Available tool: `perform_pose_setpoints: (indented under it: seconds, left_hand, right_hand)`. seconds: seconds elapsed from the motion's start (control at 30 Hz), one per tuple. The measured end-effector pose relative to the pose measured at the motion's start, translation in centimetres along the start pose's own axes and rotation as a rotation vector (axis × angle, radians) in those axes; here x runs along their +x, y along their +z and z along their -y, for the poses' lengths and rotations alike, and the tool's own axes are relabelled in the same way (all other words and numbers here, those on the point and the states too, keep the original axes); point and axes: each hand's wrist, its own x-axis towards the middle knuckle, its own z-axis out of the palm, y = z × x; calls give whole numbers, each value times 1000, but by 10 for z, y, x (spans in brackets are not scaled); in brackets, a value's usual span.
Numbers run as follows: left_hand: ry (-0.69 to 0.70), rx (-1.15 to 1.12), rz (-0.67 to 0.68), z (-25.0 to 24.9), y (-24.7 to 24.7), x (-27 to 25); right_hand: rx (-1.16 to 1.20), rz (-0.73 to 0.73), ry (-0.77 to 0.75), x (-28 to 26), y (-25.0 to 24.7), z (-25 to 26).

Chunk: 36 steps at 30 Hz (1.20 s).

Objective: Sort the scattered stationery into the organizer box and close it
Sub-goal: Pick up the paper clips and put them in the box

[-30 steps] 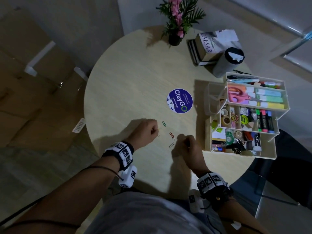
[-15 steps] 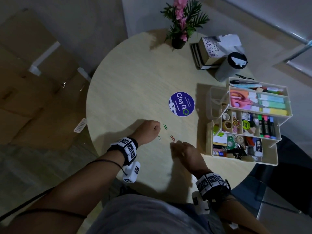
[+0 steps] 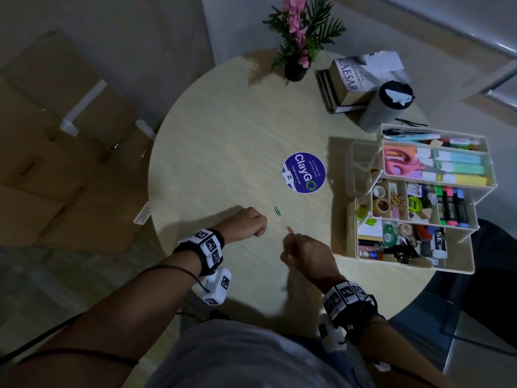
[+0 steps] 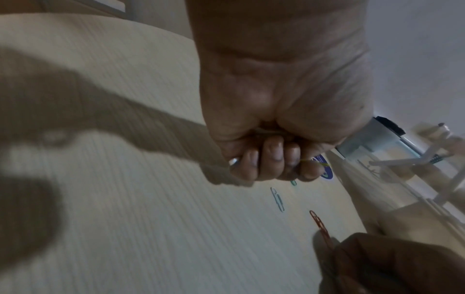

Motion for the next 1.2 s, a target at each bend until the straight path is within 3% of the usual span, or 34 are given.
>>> perform_pose_setpoints:
  seconds: [0.1, 0.27, 0.53, 0.7, 0.83, 0.97, 1.1, 1.2]
  left_hand:
    - [-21, -58, -7, -5, 4, 0]
    - [-22, -196, -41, -12, 8, 1]
    - [196, 389, -205, 10, 10, 10]
    - [248, 632, -235, 14, 14, 11]
    - [230, 712, -238, 1, 14, 14]
    - [202, 714, -199, -5, 15, 17]
    - [220, 662, -252, 1, 12, 13]
    - [199, 650, -265, 9, 6, 9]
  right_hand:
    - [21, -25, 36, -3, -2, 6]
    - [74, -193, 56, -7, 2, 6]
    - [22, -165, -52, -12, -1, 2]
    - [47, -99, 50, -5, 0, -2]
    - [-15, -11, 152, 1, -6, 6]
    - [-18, -32, 146, 0, -6, 10]
    - [-50, -56, 120, 1, 10, 3]
    - [133, -70, 142, -1, 9, 0]
